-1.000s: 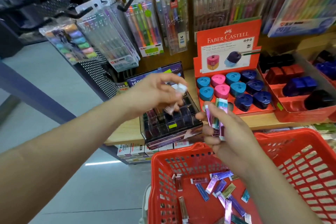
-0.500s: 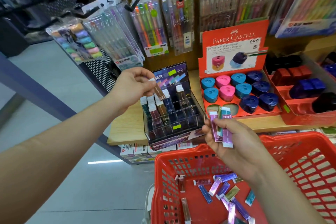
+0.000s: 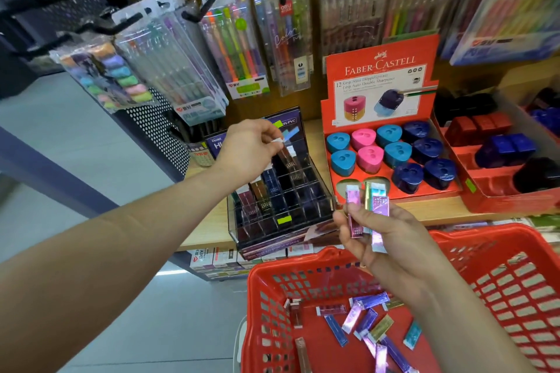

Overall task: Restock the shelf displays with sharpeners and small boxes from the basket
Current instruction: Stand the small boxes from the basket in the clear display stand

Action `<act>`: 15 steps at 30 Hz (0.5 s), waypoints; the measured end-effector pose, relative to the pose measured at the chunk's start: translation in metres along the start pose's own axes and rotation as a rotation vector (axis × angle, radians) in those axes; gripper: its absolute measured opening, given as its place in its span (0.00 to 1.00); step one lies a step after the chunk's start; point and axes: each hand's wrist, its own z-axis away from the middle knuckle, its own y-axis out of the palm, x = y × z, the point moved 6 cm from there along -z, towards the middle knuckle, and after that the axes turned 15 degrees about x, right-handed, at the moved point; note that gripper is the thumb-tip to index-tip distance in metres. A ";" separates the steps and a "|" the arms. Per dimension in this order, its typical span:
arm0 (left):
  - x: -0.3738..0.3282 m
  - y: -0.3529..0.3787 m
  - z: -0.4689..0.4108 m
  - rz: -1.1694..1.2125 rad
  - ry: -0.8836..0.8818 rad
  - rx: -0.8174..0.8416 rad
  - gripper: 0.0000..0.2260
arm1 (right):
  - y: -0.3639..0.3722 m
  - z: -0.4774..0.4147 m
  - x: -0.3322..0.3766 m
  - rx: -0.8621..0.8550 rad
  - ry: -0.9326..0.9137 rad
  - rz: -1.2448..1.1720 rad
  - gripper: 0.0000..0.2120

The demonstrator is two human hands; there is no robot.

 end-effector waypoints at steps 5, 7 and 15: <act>-0.014 0.006 -0.005 -0.091 0.069 0.024 0.03 | -0.005 -0.003 0.006 -0.037 -0.032 0.038 0.04; -0.017 0.009 -0.006 -0.102 0.086 0.048 0.02 | -0.005 -0.004 0.007 -0.038 -0.044 0.040 0.04; -0.012 0.021 -0.008 -0.242 0.105 0.051 0.05 | 0.001 0.001 0.006 -0.015 0.001 0.124 0.11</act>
